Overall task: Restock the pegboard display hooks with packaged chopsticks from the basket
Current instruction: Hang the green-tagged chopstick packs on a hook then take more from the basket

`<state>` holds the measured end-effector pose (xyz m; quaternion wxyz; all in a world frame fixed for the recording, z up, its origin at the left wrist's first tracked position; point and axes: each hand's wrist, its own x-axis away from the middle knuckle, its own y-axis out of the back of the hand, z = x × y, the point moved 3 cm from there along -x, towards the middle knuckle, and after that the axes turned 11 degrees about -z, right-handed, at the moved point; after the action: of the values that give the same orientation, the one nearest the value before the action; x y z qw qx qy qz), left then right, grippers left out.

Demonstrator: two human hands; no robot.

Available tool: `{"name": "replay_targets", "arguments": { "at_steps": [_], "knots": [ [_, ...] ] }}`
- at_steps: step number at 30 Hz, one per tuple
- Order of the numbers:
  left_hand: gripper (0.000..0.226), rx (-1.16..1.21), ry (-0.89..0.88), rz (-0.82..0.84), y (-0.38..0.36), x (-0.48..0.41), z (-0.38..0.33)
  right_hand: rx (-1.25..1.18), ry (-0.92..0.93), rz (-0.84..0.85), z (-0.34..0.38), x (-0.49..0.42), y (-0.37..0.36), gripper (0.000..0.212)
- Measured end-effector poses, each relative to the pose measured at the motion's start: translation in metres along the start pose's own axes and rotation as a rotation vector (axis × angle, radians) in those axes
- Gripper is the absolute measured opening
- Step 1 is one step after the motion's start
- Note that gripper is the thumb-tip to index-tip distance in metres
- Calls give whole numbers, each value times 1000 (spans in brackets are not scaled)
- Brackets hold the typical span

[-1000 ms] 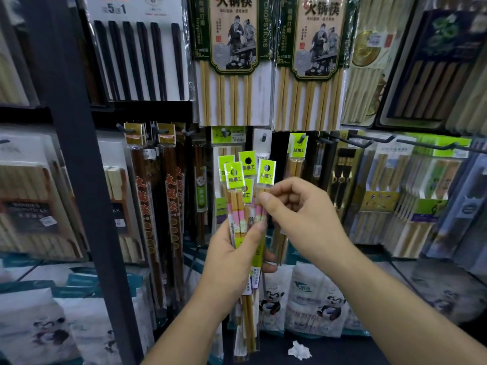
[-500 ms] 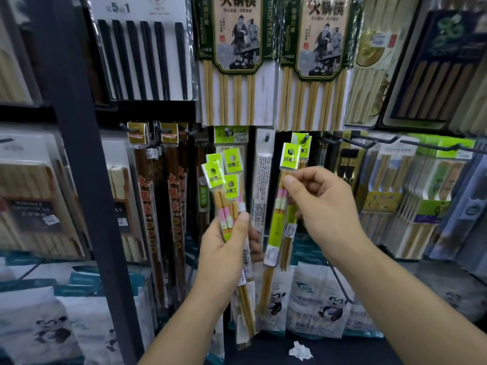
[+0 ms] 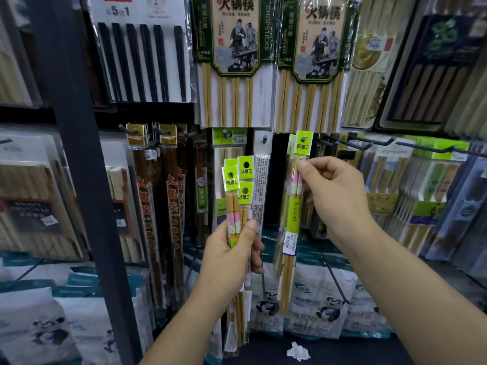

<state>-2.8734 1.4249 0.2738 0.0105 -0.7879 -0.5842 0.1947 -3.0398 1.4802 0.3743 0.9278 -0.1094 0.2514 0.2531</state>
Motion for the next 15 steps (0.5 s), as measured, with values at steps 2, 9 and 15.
{"name": "replay_targets", "arguments": {
  "at_steps": [2,9,15],
  "knots": [
    [41,6,-3,4,0,-1,1,-1,-3,3,-1,0,0,11],
    [39,31,-15,-1,2,-3,4,8,-5,14,-6,-3,-2,13],
    [14,25,24,34,2,-5,8,102,4,-14,-19,-1,1,17]
  ]
}}
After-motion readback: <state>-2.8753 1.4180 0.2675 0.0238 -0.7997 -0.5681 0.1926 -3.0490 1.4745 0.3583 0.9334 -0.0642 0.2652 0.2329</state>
